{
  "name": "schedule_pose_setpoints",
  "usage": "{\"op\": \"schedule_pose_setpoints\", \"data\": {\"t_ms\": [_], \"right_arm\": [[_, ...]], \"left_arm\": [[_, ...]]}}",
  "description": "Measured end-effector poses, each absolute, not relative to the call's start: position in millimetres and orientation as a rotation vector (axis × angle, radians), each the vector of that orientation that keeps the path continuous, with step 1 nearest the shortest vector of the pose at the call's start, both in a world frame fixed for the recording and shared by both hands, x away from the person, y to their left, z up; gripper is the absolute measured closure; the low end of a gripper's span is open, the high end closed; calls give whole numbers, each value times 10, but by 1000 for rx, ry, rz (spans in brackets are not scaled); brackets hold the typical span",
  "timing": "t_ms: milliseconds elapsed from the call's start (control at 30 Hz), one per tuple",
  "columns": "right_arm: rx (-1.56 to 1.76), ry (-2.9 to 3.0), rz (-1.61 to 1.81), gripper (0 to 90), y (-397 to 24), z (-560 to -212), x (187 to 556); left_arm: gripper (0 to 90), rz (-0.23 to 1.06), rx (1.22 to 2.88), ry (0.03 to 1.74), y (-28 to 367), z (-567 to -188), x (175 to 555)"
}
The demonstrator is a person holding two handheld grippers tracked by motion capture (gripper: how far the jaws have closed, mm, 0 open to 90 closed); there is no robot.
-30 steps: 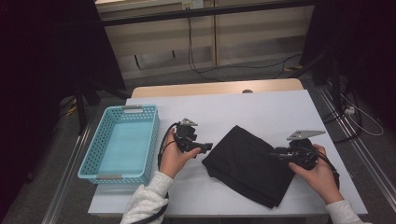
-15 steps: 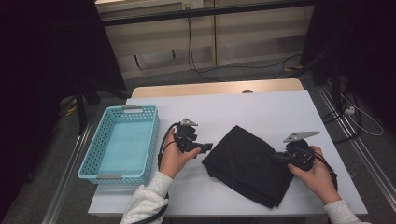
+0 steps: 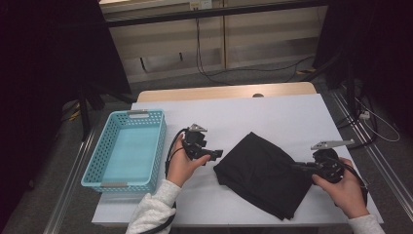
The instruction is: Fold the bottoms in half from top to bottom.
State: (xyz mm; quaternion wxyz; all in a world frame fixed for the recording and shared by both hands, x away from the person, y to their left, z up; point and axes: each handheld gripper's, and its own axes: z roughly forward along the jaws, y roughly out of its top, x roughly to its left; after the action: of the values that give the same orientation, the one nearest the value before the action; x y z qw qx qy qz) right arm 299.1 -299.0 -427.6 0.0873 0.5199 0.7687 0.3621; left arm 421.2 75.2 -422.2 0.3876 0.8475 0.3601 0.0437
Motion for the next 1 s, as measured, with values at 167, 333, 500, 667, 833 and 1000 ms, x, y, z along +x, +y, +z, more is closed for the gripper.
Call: {"op": "schedule_pose_setpoints", "data": {"t_ms": [167,333,500,667,833,1000], "right_arm": [[1581,2331,991,814,-2974,-4406,3015],[1572,2332,961,801,-2978,-4421,3004],[1491,2295,1001,650,-2985,-4414,3010],[1423,2211,1055,489,-3002,-4344,3010],[1431,2190,1064,464,-3026,-4339,3012],[1437,2179,1056,435,-3041,-4342,3023]], "left_arm": [[210,100,2163,905,711,-4249,4171],[215,58,2184,900,690,-4310,4109],[229,34,2201,904,691,-4376,4048],[292,16,2225,916,716,-4444,4022],[371,0,2242,928,708,-4462,3967],[592,-40,2250,943,701,-4455,3904]]}}
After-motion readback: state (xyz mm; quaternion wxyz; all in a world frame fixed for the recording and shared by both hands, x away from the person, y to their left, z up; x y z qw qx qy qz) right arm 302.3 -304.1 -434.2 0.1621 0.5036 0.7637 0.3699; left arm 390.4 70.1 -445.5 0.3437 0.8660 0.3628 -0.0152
